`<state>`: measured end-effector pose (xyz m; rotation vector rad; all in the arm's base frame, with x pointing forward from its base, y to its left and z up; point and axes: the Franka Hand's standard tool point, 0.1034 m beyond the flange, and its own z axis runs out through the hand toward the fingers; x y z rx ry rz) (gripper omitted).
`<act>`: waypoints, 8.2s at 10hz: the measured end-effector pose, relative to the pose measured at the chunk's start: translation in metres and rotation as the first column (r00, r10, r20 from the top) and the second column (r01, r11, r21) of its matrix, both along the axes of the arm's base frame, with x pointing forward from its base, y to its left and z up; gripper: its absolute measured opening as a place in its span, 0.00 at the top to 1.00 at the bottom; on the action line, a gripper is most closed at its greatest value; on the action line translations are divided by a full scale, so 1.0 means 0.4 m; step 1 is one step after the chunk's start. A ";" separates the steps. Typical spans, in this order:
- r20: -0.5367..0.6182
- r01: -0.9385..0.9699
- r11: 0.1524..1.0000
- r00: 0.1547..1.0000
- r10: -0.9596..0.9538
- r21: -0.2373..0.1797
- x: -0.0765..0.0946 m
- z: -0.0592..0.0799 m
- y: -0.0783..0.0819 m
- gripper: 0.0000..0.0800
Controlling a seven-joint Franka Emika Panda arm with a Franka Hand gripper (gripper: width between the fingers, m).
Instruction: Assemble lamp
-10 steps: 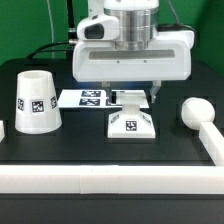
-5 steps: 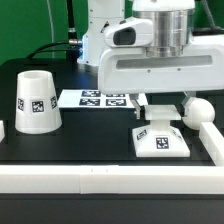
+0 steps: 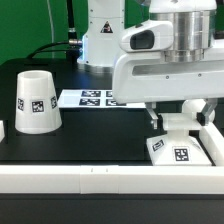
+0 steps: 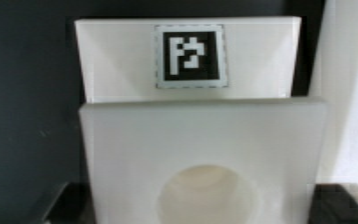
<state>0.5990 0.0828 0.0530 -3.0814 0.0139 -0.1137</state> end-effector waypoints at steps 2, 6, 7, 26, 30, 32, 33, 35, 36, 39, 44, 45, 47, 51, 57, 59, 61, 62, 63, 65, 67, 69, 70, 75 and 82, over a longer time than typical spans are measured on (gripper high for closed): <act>0.013 -0.007 1.000 1.000 0.007 0.003 0.027 0.000 0.015 0.33; 0.030 0.014 1.000 0.999 -0.015 0.005 0.065 0.001 0.015 0.33; 0.030 0.014 1.000 0.999 -0.014 0.005 0.064 0.001 0.015 0.33; -0.061 0.186 0.981 0.981 -0.182 0.054 -0.202 0.016 0.106 0.13; -0.186 0.143 0.989 0.973 -0.134 0.036 -0.231 0.013 0.114 0.13; -0.283 0.062 0.996 0.958 -0.044 0.057 -0.214 0.018 0.122 0.13; -0.318 0.045 0.997 0.948 -0.022 0.063 -0.207 0.015 0.119 0.13; -0.437 0.042 0.997 0.899 -0.012 0.060 -0.224 0.015 0.117 0.13; -0.467 0.041 0.997 0.884 -0.008 0.062 -0.216 0.012 0.119 0.13; -0.645 0.065 0.997 0.764 -0.028 0.034 -0.232 -0.002 0.135 0.13; -0.851 0.051 0.999 0.525 -0.020 0.008 -0.283 -0.049 0.132 0.13; -0.865 0.051 0.999 0.502 -0.019 0.008 -0.277 -0.074 0.135 0.13; -0.850 0.047 0.999 0.526 -0.017 0.009 -0.270 -0.085 0.147 0.13; -0.832 0.049 0.999 0.555 -0.012 0.018 -0.270 -0.097 0.141 0.13; -0.831 0.045 0.999 0.556 -0.009 0.020 -0.269 -0.097 0.146 0.28; -0.828 0.034 0.999 0.560 0.007 0.032 -0.266 -0.095 0.144 0.28; -0.821 0.010 0.998 0.570 0.046 0.063 -0.258 -0.087 0.138 0.28; -0.805 -0.064 0.991 0.579 0.129 0.114 -0.250 -0.073 0.125 0.28; -0.786 -0.121 0.980 0.584 0.201 0.160 -0.236 -0.041 0.108 0.28; -0.764 -0.142 0.966 0.591 0.258 0.216 -0.209 0.024 0.057 0.28; -0.751 -0.134 0.965 0.607 0.259 0.225 -0.176 0.090 0.024 0.28; -0.736 -0.136 0.966 0.627 0.256 0.221 -0.168 0.081 0.025 0.28; -0.712 -0.138 0.967 0.656 0.252 0.215 -0.152 0.078 0.026 0.28; -0.432 -0.173 0.971 0.873 0.229 0.164 -0.093 0.144 -0.019 0.28; 0.025 -0.150 0.987 0.989 0.149 0.054 -0.006 0.231 -0.070 0.28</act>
Offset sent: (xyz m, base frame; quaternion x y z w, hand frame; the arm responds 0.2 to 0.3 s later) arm 0.0280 0.0032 -0.0083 -0.0121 0.0178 0.0225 0.9995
